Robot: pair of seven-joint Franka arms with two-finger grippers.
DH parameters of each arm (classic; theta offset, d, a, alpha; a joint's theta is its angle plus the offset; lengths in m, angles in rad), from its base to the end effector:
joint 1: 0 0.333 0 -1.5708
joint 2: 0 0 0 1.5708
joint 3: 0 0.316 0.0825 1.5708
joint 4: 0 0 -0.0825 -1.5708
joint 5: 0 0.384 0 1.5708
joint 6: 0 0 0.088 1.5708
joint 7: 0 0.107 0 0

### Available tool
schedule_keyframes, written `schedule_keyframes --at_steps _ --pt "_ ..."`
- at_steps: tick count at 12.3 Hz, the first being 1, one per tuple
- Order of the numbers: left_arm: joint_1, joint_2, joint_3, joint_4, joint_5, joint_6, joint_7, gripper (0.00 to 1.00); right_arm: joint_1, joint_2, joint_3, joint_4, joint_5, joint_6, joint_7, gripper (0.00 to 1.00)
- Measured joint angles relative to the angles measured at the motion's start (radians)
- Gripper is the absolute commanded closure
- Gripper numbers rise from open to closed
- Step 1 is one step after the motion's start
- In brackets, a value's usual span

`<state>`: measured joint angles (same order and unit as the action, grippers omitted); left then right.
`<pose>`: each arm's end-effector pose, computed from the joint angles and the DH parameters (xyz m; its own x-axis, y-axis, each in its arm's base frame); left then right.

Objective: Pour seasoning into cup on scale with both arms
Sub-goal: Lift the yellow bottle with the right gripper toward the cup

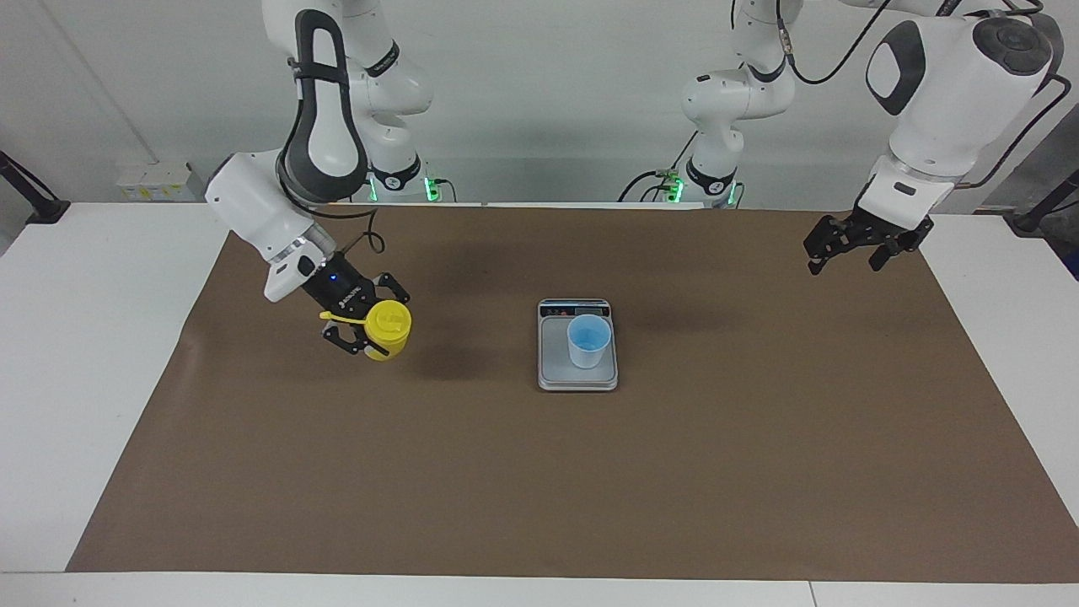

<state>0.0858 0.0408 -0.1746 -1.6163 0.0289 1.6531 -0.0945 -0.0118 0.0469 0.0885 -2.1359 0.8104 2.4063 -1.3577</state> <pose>0.5706 -0.0460 0.5875 1.0000 0.0034 -0.0013 0.0034 -0.9998 -0.0219 0.5676 0.0480 0.4086 0.5406 0.6007 0.5890 0.7848 -0.6123 -0.0958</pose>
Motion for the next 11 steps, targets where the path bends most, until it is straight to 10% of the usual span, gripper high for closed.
schedule_keyframes --at_steps 11 --pt "0.000 0.000 0.001 0.000 0.000 0.000 0.000 0.00 0.232 0.020 0.005 0.084 -0.623 0.052 0.511 0.82"
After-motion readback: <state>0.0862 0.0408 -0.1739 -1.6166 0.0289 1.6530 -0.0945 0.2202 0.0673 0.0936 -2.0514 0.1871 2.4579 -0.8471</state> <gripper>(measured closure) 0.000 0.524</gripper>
